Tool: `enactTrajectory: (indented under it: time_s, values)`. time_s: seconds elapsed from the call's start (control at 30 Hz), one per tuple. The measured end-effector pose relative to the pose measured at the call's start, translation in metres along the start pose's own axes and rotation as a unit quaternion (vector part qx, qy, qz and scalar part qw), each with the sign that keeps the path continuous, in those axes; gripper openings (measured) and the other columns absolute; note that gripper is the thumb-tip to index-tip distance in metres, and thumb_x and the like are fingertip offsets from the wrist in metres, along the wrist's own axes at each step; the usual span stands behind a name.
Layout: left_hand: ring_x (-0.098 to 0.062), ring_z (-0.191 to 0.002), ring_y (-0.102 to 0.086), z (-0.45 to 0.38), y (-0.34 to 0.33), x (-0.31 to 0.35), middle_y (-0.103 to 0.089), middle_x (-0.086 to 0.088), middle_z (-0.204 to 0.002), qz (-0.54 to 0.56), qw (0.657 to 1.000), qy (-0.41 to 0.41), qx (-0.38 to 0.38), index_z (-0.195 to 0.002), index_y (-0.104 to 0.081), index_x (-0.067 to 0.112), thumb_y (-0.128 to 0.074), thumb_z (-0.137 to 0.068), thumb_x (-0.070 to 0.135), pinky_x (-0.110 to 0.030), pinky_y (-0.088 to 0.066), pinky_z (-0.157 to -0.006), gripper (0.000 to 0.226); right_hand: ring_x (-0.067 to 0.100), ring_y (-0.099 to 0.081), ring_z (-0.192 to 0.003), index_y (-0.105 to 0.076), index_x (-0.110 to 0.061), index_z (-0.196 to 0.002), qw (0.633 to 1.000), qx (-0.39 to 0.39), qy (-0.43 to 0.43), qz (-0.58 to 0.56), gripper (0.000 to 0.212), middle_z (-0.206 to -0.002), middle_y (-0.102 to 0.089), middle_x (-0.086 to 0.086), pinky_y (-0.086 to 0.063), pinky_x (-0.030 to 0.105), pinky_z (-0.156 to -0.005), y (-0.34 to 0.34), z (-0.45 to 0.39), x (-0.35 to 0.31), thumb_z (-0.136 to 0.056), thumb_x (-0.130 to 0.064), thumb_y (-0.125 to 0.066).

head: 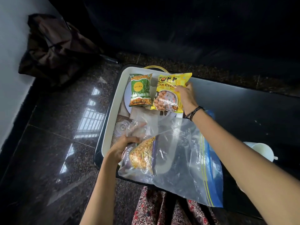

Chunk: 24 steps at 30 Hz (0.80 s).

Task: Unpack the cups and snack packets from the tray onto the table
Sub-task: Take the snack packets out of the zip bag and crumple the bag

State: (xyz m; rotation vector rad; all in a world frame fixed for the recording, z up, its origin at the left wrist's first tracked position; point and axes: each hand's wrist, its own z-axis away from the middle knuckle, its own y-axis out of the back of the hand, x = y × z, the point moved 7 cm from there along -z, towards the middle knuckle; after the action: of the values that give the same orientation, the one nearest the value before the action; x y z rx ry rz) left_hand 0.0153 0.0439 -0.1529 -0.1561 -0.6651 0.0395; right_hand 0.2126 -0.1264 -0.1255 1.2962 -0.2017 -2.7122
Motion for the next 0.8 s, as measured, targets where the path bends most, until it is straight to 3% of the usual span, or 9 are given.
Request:
enactTrajectory:
  time_s: [0.1, 0.17, 0.3, 0.43, 0.53, 0.57, 0.67, 0.73, 0.8]
  values:
    - [0.007, -0.071, -0.063, 0.002, 0.000, -0.001, -0.064, 0.015, -0.109, -0.018, 1.000, -0.006, -0.022, -0.114, -0.054, 0.050, -0.061, -0.063, 0.019, -0.027, -0.038, -0.086, 0.060, 0.032, -0.058, -0.101, -0.049, -0.009, -0.110, 0.999, -0.019, 0.001, 0.035, 0.024, -0.102, -0.059, 0.012, -0.048, 0.048, -0.093, -0.009, -0.012, 0.008, -0.086, -0.008, -0.053]
    - [0.002, -0.065, -0.058, 0.001, 0.003, -0.003, -0.065, 0.014, -0.106, -0.017, 1.000, -0.015, -0.018, -0.117, -0.052, 0.048, -0.064, -0.055, 0.030, -0.030, -0.034, -0.094, 0.066, 0.035, -0.059, -0.100, -0.056, -0.006, -0.106, 0.995, -0.010, 0.026, 0.097, 0.020, -0.104, -0.062, 0.019, -0.050, 0.045, -0.088, -0.010, -0.017, 0.010, -0.087, -0.012, -0.054]
    - [0.007, -0.075, -0.059, 0.003, 0.005, 0.001, -0.048, 0.027, -0.127, -0.015, 0.998, -0.054, -0.019, -0.121, -0.046, 0.048, -0.061, -0.050, 0.038, -0.028, -0.035, -0.088, 0.073, 0.026, -0.054, -0.080, -0.057, -0.006, -0.090, 0.961, 0.014, 0.103, 0.257, 0.014, -0.080, -0.061, 0.008, -0.040, 0.030, -0.061, -0.002, -0.001, -0.012, -0.086, -0.018, -0.054]
    - [0.015, -0.093, -0.056, 0.008, 0.007, 0.004, -0.043, 0.035, -0.129, -0.013, 0.997, -0.073, 0.013, -0.127, -0.042, 0.047, -0.058, -0.052, 0.044, -0.022, -0.033, -0.085, 0.077, 0.028, -0.063, -0.100, -0.059, -0.010, -0.116, 0.930, -0.001, 0.237, 0.281, 0.030, -0.110, -0.068, 0.011, -0.051, 0.041, -0.082, 0.013, 0.049, -0.043, -0.090, -0.008, -0.043]
    - [0.017, -0.092, -0.055, 0.008, 0.006, 0.004, -0.044, 0.038, -0.127, -0.001, 0.996, -0.079, 0.039, -0.132, -0.041, 0.045, -0.058, -0.053, 0.043, -0.023, -0.033, -0.083, 0.081, -0.007, -0.062, -0.087, -0.068, -0.013, -0.107, 0.920, 0.045, 0.330, 0.208, 0.031, -0.103, -0.071, -0.001, -0.045, 0.004, -0.075, 0.043, 0.097, -0.059, -0.092, -0.003, -0.042]
    - [0.019, -0.095, -0.054, 0.009, 0.006, 0.004, -0.045, 0.038, -0.126, 0.001, 0.995, -0.080, 0.051, -0.130, -0.043, 0.047, -0.059, -0.054, 0.041, -0.024, -0.032, -0.086, 0.077, -0.010, -0.060, -0.081, -0.070, -0.012, -0.100, 0.920, 0.068, 0.343, 0.178, 0.031, -0.095, -0.070, -0.003, -0.041, 0.001, -0.070, 0.055, 0.110, -0.057, -0.091, -0.002, -0.042]
    - [0.001, -0.108, -0.057, 0.006, 0.006, -0.001, -0.057, 0.031, -0.123, 0.068, 0.992, -0.081, 0.069, -0.126, -0.051, 0.046, -0.060, -0.057, 0.029, -0.030, -0.037, -0.090, 0.071, 0.003, -0.061, -0.086, -0.067, -0.016, -0.092, 0.946, 0.141, 0.286, 0.066, 0.027, -0.092, -0.068, 0.000, -0.047, 0.013, -0.079, 0.087, 0.129, -0.029, -0.091, 0.000, -0.045]
    - [-0.015, -0.112, -0.056, 0.004, 0.002, -0.005, -0.060, 0.023, -0.124, 0.109, 0.989, -0.067, 0.076, -0.122, -0.056, 0.044, -0.060, -0.060, 0.018, -0.036, -0.041, -0.095, 0.068, 0.014, -0.061, -0.086, -0.065, -0.016, -0.087, 0.974, 0.126, 0.186, -0.015, 0.028, -0.087, -0.067, 0.003, -0.051, 0.026, -0.081, 0.094, 0.132, -0.004, -0.091, 0.002, -0.045]
    - [0.007, -0.098, -0.060, 0.005, -0.002, 0.000, -0.059, 0.034, -0.118, 0.073, 0.990, -0.073, 0.096, -0.115, -0.058, 0.050, -0.057, -0.063, 0.018, -0.023, -0.041, -0.088, 0.061, 0.015, -0.060, -0.081, -0.069, -0.016, -0.089, 0.990, 0.059, 0.128, 0.017, 0.031, -0.085, -0.068, 0.009, -0.051, 0.032, -0.076, 0.089, 0.134, 0.011, -0.090, 0.004, -0.046]
